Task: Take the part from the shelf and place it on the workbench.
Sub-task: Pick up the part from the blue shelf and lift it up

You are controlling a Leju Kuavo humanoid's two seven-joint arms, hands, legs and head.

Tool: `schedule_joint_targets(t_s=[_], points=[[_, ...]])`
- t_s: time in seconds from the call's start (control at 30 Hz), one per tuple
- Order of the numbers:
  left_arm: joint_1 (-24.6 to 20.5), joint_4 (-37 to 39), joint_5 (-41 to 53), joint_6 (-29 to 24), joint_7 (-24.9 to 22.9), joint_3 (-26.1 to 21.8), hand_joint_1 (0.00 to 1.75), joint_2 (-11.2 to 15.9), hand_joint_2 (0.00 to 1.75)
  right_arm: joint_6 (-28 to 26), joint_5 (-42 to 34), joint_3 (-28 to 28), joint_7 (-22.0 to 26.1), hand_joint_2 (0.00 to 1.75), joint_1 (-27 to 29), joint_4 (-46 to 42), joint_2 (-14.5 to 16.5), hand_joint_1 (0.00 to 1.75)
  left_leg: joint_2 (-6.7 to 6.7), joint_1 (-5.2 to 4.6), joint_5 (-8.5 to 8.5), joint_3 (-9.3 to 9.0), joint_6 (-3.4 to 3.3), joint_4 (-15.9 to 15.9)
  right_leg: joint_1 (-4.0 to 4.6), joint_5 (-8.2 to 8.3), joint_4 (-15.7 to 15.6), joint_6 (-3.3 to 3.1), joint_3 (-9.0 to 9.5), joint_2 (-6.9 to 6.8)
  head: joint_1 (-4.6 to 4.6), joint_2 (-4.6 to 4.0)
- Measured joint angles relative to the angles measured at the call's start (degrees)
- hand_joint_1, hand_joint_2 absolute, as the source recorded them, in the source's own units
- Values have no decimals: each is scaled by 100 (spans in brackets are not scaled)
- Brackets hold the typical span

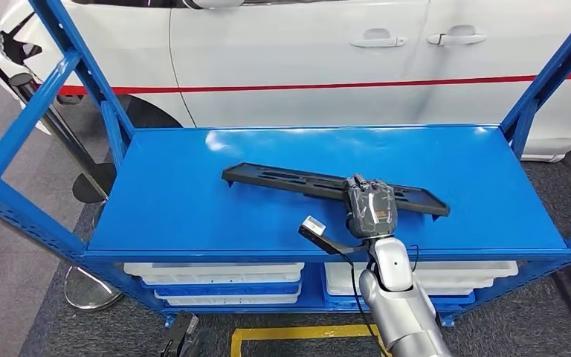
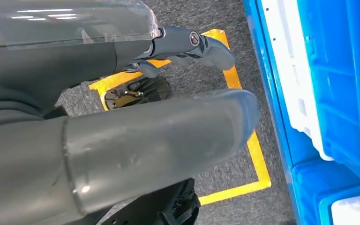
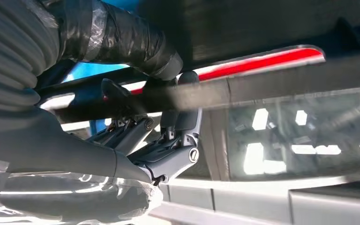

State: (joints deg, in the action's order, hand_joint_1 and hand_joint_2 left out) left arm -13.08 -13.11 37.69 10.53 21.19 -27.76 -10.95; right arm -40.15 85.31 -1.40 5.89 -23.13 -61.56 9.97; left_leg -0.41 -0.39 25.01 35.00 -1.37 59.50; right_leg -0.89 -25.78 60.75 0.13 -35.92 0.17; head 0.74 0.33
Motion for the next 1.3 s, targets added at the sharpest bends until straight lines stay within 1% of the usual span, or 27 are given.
schedule_joint_targets(t_s=[0.07,0.1,0.2,0.23,0.27,0.3,0.37,0.4,0.43,0.5,0.57,0.6,0.67,0.7,0.73,0.77,0.8,0.87,0.9,0.93,1.03,1.1,1.13,1.2,1.23,1.27,1.3], points=[[4,0,6,-101,21,0,0,2,0,0,-124,196,579,175,10,-412,100,175,2,12,77,44,63,96,-10,23,-22,-65,-1,1,0,0],[5,0,18,-175,32,0,0,3,0,0,-217,318,943,175,8,-655,190,175,4,22,198,123,95,282,-18,33,-34,-96,1,1,0,0],[20,0,81,-510,49,0,0,4,0,2,-685,677,2080,175,21,-1495,501,175,7,56,697,589,165,1297,-1,30,-35,-141,-3,-3,2,0],[32,0,104,-634,58,0,0,2,0,3,-871,758,2354,175,33,-1754,575,175,8,62,748,699,171,1517,8,27,-34,-144,-2,-7,2,0],[46,0,125,-750,85,0,0,1,0,3,-1077,817,2586,175,51,-2023,634,175,8,64,691,718,166,1540,14,22,-34,-145,2,-10,2,0],[57,0,143,-840,128,0,0,-1,0,4,-1279,848,2765,175,76,-2274,679,175,7,64,530,622,152,1328,18,18,-33,-144,10,-10,2,0],[66,0,175,-949,256,1,0,-2,0,4,-1693,870,3080,175,125,-2781,763,175,6,53,161,242,100,554,24,8,-36,-132,27,-4,1,0],[65,0,186,-969,325,2,0,-2,0,4,-1877,873,3195,175,145,-3002,797,175,5,38,58,87,72,237,28,6,-38,-114,29,2,1,0],[65,0,192,-965,393,4,0,-2,0,5,-2049,874,3278,175,169,-3209,827,175,4,21,23,-3,48,51,30,8,-42,-91,28,7,0,0],[77,0,175,-886,510,7,0,-2,0,6,-2300,874,3343,175,242,-3576,870,175,1,-10,31,-34,2,-30,24,18,-64,-28,33,13,1,0],[90,0,142,-769,590,7,0,-2,0,8,-2439,874,3353,175,312,-3909,904,175,6,9,-10,-75,-69,-109,16,-36,-5,28,21,8,-1,0],[90,0,128,-725,613,7,0,-1,0,8,-2478,874,3354,175,329,-4045,914,175,10,22,-33,-97,-108,-151,16,-137,145,47,-41,7,-1,0],[93,0,113,-672,637,7,0,-1,0,9,-2567,874,3354,175,360,-4272,923,175,17,26,-47,-115,-157,-183,15,-472,749,71,-324,5,-2,0],[100,0,102,-662,641,7,0,0,44,9,-2619,874,3354,175,387,-4353,924,175,19,24,-44,-112,-168,-178,13,-623,1103,81,-500,5,-2,0],[111,0,90,-655,644,7,0,0,87,9,-2679,874,3354,175,420,-4429,924,175,19,21,-39,-110,-173,-170,10,-693,1357,91,-628,3,-2,0],[125,0,77,-650,650,7,0,0,131,9,-2745,873,3354,175,450,-4508,924,175,16,20,-31,-107,-174,-155,7,-659,1431,98,-671,1,-1,0],[140,0,64,-645,659,7,0,0,175,10,-2807,870,3354,175,469,-4590,924,175,12,22,-19,-105,-167,-134,2,-526,1293,102,-604,-2,-2,0],[171,0,43,-641,690,5,0,0,175,11,-2915,850,3354,175,479,-4754,924,173,4,24,25,-98,-132,-70,-6,-178,599,97,-252,-8,-2,0],[182,0,33,-643,705,5,0,0,175,11,-2951,831,3354,175,483,-4823,925,172,1,16,52,-84,-105,-27,-2,-74,294,81,-103,-7,-1,0],[193,0,28,-645,722,4,0,0,175,11,-2975,806,3353,175,493,-4884,926,171,0,9,71,-70,-79,3,4,-31,102,60,-14,-4,-1,0],[228,-1,51,-678,758,4,0,0,175,11,-2990,699,3349,175,539,-5004,929,171,-1,7,89,-51,-2,8,18,-27,21,-29,1,12,0,0],[241,-2,155,-785,763,12,0,0,175,14,-3002,616,3354,175,549,-5031,930,171,4,24,216,16,66,158,3,-2,-24,-88,20,5,1,0],[244,-2,212,-856,757,24,0,0,175,17,-3010,579,3356,175,551,-5034,930,171,6,39,357,122,100,384,-6,9,-46,-112,30,-4,1,0],[256,-2,263,-974,726,49,0,0,175,23,-2989,515,3356,175,567,-5033,931,171,10,62,696,464,152,1115,4,12,-58,-134,31,-18,1,0],[267,-2,261,-1019,703,55,0,1,175,23,-2970,487,3356,175,580,-5030,931,171,10,69,793,615,163,1419,10,11,-57,-139,29,-22,1,0],[279,-2,254,-1060,680,57,0,1,175,24,-2953,459,3356,175,594,-5027,931,171,10,71,793,688,162,1560,17,10,-56,-140,28,-22,2,0],[288,-2,246,-1093,664,57,0,2,175,24,-2945,434,3356,175,604,-5025,931,171,9,69,683,648,149,1471,22,10,-55,-140,31,-20,2,0]])
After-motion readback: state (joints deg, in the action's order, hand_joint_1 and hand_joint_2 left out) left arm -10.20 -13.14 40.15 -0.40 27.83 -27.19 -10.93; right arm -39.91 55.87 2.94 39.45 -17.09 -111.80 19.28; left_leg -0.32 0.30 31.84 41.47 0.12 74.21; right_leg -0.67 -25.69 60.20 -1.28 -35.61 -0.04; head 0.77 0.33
